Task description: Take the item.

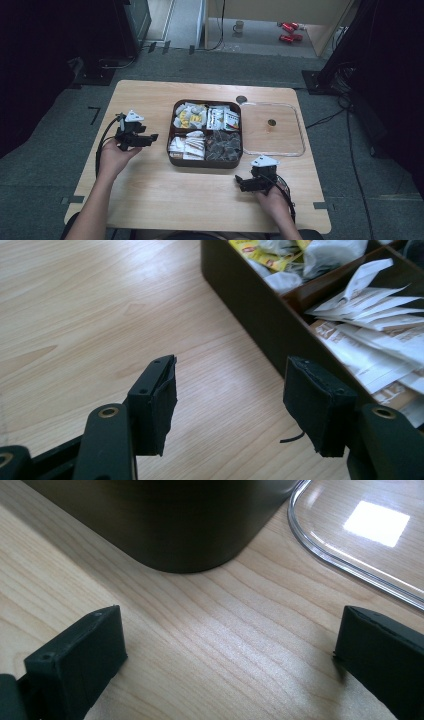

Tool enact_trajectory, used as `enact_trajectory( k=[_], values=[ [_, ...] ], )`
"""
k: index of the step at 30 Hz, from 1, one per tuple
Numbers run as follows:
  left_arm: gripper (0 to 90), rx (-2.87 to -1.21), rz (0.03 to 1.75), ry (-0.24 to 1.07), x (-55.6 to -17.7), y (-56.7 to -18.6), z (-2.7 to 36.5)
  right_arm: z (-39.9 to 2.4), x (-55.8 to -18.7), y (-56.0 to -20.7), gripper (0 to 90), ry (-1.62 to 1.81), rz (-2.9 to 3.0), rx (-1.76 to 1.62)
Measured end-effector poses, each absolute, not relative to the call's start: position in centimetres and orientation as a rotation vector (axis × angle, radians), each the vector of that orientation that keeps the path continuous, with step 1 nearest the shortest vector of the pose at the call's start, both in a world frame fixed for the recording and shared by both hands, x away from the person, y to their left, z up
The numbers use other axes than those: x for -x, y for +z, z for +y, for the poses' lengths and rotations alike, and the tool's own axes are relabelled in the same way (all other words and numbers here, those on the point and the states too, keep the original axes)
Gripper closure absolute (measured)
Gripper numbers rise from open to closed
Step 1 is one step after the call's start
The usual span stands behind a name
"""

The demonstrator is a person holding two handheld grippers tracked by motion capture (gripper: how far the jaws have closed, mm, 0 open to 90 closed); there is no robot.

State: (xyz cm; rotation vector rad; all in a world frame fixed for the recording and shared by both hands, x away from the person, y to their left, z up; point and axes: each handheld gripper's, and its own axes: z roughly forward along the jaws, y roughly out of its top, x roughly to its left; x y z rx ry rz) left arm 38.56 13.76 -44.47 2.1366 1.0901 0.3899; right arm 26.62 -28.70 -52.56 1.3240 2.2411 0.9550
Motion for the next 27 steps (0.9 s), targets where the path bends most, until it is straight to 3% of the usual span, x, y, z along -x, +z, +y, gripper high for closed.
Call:
enact_trajectory(
  k=[13,27],
  values=[
    [40.2,-2.132,1.011,0.354,-39.8,-43.5,12.0,-28.5,-26.8,-52.5,0.0,0.94,2.202,-1.375],
    [50.6,-2.138,0.901,0.289,-40.3,-43.7,9.5,-28.6,-26.9,-52.6,0.0,0.941,2.203,-1.37]
  ],
)
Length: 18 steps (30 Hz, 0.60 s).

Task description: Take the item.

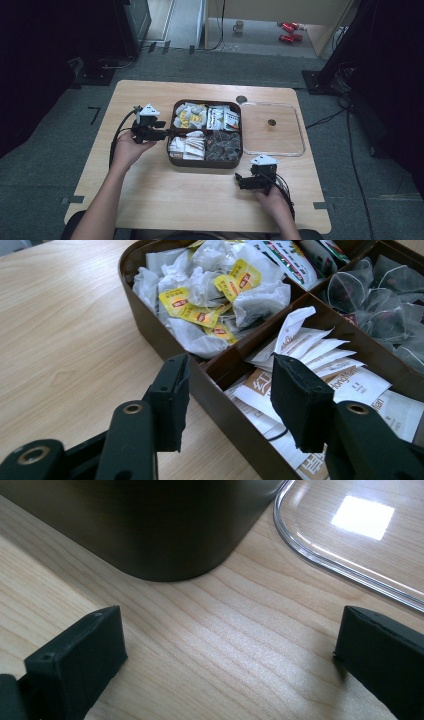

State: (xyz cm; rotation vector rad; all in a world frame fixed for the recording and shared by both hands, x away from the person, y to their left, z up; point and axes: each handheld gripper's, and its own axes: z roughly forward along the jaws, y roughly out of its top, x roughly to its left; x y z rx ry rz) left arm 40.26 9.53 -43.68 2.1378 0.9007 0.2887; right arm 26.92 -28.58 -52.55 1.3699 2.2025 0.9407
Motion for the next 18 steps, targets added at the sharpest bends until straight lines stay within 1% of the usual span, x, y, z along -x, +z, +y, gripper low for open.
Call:
enact_trajectory(
  k=[2,3,7,11,13,18],
  values=[
    [50.9,-2.14,0.895,0.285,-40.3,-43.7,9.3,-28.6,-26.9,-52.6,0.0,0.942,2.204,-1.369],
    [54.4,-2.15,0.881,0.277,-40.3,-43.6,9.0,-28.6,-26.9,-52.6,0.0,0.942,2.205,-1.368],
    [54.4,-2.145,0.88,0.271,-40.5,-43.7,8.7,-28.6,-26.9,-52.6,0.0,0.944,2.205,-1.367],
    [54.8,-2.154,0.874,0.22,-40.9,-44.1,8.4,-28.6,-27.0,-52.6,0.0,0.943,2.206,-1.366],
    [58.0,-2.172,0.852,0.234,-40.8,-44.3,7.9,-28.6,-27.0,-52.6,0.0,0.943,2.206,-1.366],
    [59.9,-2.184,0.843,0.255,-40.9,-44.6,7.4,-28.6,-27.0,-52.6,0.0,0.943,2.206,-1.366]
  ],
)
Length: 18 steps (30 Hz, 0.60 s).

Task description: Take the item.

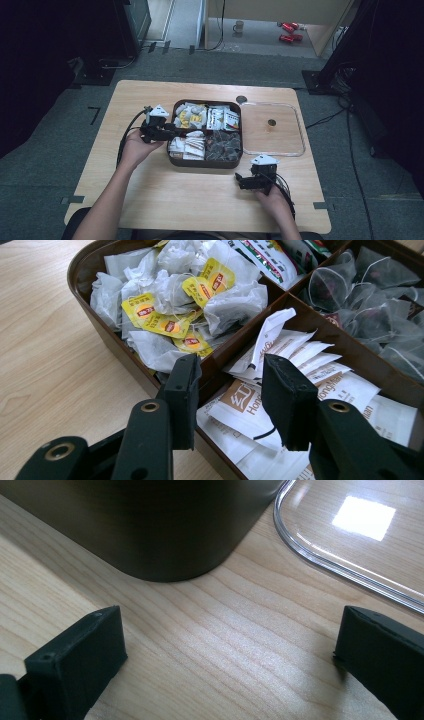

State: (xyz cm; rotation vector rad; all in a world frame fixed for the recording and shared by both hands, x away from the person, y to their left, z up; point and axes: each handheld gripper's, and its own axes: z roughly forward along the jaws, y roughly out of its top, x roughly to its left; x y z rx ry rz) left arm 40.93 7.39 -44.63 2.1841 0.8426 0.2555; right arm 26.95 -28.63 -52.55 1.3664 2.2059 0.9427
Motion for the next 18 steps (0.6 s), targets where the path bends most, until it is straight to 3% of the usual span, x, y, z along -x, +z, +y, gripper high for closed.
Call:
enact_trajectory(
  k=[18],
  values=[
    [71.7,-2.248,0.802,0.169,-42.0,-46.2,5.7,-28.8,-26.8,-52.6,0.0,0.944,2.21,-1.36]
  ],
)
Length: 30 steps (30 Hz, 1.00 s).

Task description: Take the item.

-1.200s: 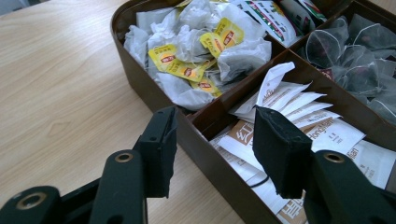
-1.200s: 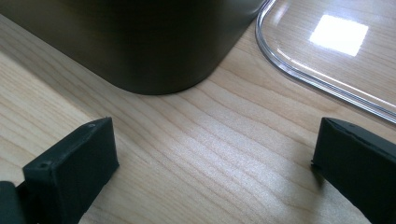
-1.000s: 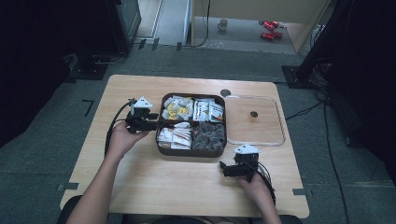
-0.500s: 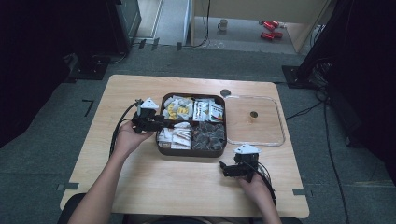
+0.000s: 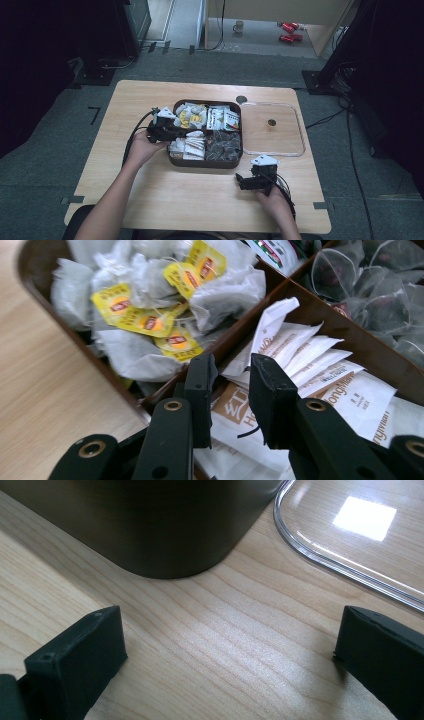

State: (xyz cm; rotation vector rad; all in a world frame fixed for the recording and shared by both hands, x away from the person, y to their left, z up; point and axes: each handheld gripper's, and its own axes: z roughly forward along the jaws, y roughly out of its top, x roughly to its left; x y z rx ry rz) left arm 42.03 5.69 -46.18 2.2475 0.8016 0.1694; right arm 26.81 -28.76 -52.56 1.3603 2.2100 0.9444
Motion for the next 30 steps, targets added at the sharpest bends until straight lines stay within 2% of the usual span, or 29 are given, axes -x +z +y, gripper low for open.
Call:
enact_trajectory(
  k=[17,22,24,30],
  values=[
    [78.5,-2.304,0.739,0.202,-42.3,-47.0,3.7,-29.0,-26.2,-52.6,0.0,0.945,2.209,-1.367],
    [82.9,-2.31,0.733,0.218,-42.4,-47.1,3.7,-29.0,-26.1,-52.6,0.0,0.943,2.207,-1.366],
    [87.7,-2.314,0.731,0.221,-42.4,-47.1,3.7,-29.0,-26.1,-52.6,0.0,0.943,2.206,-1.367],
    [89.9,-2.318,0.747,0.187,-42.5,-47.2,3.9,-29.0,-26.1,-52.6,0.0,0.943,2.206,-1.367]
  ],
)
